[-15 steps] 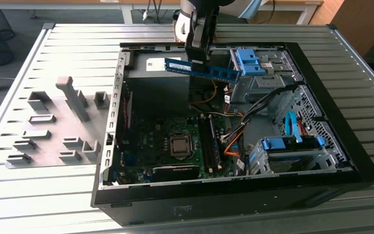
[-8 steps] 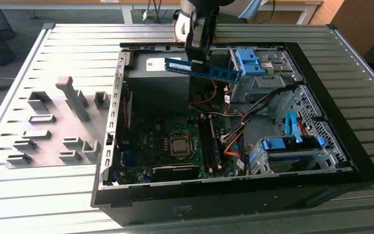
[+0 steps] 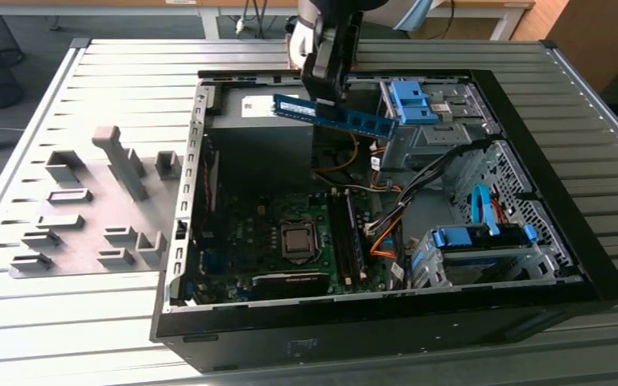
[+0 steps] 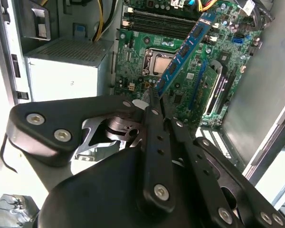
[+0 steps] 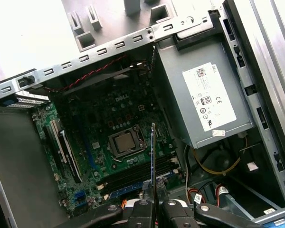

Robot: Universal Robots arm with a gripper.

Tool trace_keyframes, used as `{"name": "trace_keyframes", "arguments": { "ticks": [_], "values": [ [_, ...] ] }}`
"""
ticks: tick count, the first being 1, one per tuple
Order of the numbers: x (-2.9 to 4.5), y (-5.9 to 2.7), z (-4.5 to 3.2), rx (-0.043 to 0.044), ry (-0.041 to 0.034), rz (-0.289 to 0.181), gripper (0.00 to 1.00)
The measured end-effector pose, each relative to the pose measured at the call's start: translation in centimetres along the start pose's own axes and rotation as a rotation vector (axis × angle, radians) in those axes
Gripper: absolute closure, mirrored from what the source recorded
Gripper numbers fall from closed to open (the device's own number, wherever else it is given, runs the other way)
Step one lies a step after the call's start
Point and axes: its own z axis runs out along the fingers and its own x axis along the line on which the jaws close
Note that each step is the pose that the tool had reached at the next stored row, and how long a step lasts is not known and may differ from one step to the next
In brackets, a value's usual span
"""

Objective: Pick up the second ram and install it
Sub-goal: 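Insert the second ram into the second slot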

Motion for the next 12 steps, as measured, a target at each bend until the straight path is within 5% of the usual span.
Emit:
{"name": "trace_keyframes", "arguments": {
  "ticks": [12],
  "values": [
    [0.0,0.0,0.0,0.0,-0.001,0.061,0.86]
  ]
}}
